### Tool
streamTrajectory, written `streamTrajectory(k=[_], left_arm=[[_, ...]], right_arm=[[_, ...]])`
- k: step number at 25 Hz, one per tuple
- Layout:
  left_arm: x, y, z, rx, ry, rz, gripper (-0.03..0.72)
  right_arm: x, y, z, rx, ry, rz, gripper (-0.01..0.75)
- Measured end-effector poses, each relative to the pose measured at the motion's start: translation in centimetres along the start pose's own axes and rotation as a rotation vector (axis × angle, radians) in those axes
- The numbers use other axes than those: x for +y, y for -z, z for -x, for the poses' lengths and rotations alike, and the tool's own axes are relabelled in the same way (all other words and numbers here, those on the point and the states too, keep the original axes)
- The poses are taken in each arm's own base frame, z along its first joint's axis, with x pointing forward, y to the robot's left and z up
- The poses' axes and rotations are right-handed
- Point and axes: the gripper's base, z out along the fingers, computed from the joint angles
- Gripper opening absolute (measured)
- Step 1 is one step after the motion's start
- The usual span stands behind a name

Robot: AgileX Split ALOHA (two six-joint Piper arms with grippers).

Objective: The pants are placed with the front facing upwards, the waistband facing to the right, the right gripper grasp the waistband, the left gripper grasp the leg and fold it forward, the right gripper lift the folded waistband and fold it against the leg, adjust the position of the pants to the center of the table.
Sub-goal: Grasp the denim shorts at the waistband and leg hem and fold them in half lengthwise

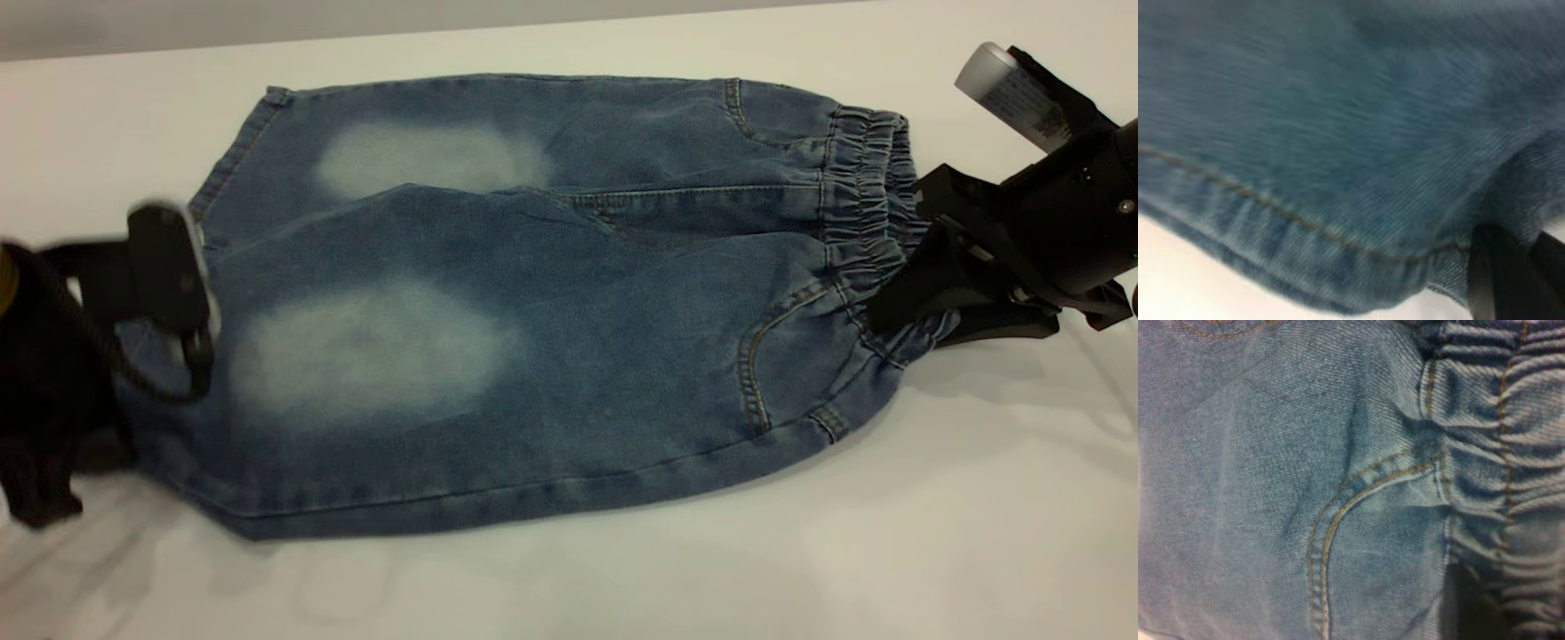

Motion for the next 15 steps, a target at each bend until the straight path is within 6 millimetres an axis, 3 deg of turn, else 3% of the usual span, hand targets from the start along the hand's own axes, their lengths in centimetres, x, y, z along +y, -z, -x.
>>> streamTrajectory(k=[5,15], left_arm=[[0.6,1.0,-0.1,0.028,0.011,0.019,0.053],[1.7,5.2,-0.1,-0.031,0.038,0.138,0.053]], right_arm=[[0.0,0.0,0.0,0.001,0.017,0.002,0.045],[-0.3,1.5,-0.5,0.044,-0.029,0.147,0.035]])
